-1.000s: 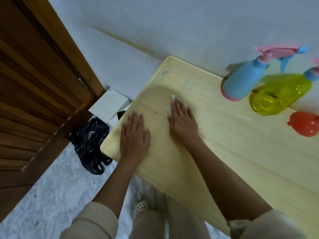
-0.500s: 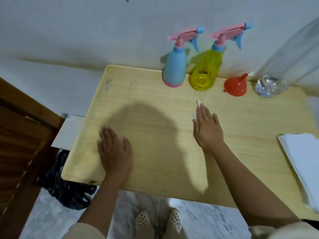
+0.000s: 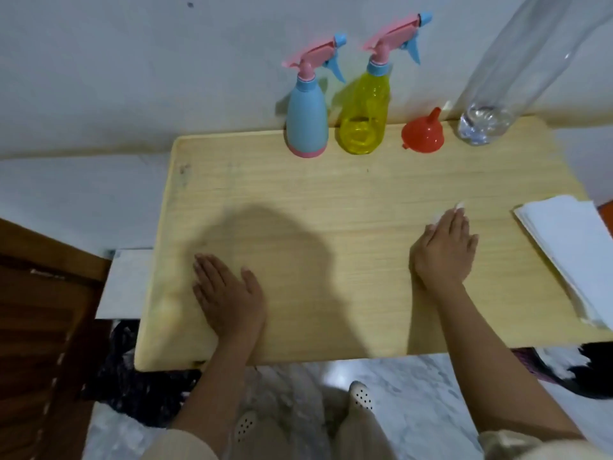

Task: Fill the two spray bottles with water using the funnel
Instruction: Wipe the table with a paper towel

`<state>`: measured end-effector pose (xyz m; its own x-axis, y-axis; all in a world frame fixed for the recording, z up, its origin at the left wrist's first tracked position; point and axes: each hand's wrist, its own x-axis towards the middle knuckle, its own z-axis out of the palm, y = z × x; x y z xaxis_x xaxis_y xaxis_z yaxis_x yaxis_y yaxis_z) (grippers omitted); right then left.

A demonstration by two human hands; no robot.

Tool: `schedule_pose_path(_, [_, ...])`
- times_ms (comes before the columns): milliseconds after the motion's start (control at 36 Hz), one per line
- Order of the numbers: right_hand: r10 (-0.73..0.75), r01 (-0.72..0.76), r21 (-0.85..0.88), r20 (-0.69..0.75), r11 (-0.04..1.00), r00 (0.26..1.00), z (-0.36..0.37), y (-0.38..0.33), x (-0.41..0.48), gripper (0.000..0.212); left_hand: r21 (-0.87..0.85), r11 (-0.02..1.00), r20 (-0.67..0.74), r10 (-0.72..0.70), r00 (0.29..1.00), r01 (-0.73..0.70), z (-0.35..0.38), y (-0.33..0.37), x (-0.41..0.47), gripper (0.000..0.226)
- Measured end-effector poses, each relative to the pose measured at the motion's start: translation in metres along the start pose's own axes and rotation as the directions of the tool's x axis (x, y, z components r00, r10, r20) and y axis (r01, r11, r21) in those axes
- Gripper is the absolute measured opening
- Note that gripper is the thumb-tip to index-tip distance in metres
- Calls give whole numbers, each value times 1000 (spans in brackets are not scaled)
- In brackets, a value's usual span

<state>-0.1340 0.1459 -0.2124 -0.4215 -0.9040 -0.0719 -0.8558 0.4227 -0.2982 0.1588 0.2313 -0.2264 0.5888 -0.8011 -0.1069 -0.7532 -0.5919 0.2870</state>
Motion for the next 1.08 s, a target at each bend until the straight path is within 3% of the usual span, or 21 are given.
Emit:
schedule_pose_path(167, [40,-38,51,-39,998,998,26,-50,-61,53,-17,972,70,233,970,-233,-10,-31,5,89])
schedule_pose_path(278, [-60,61,60,-14,996,998,51,-116,-103,53,-6,900,83,434,897,-436,-22,-81,18,79])
schedule_pose_path(444, [-258,250,92,97,964,961,85,-214,-143,57,-9,869,35,495,868,-495,-36,-142,27,62])
schedule_pose_path(583, [-424,416,81,183,906,887,98,-263,-164,58,-29,899,1,437,899,-437,-40,-156,28,58])
schedule_pose_path(778, [-726,738,92,298,669,620,98,-252,-192,56,-115,951,-1,290,957,-288,-40,-155,22,63])
schedule_pose_path(917, [-846,893,87,373,441,381,77,-199,-185,58,-41,968,-41,245,969,-246,-38,-146,16,67])
schedule_pose_path(972, [-845,904,55,384,423,372,67,-172,-176,56,-6,976,-42,218,975,-219,-36,-140,12,67])
schedule_pose_path(1083, [-789,844,28,372,535,488,45,-111,-149,57,45,985,-15,168,986,-167,-28,-110,-4,64])
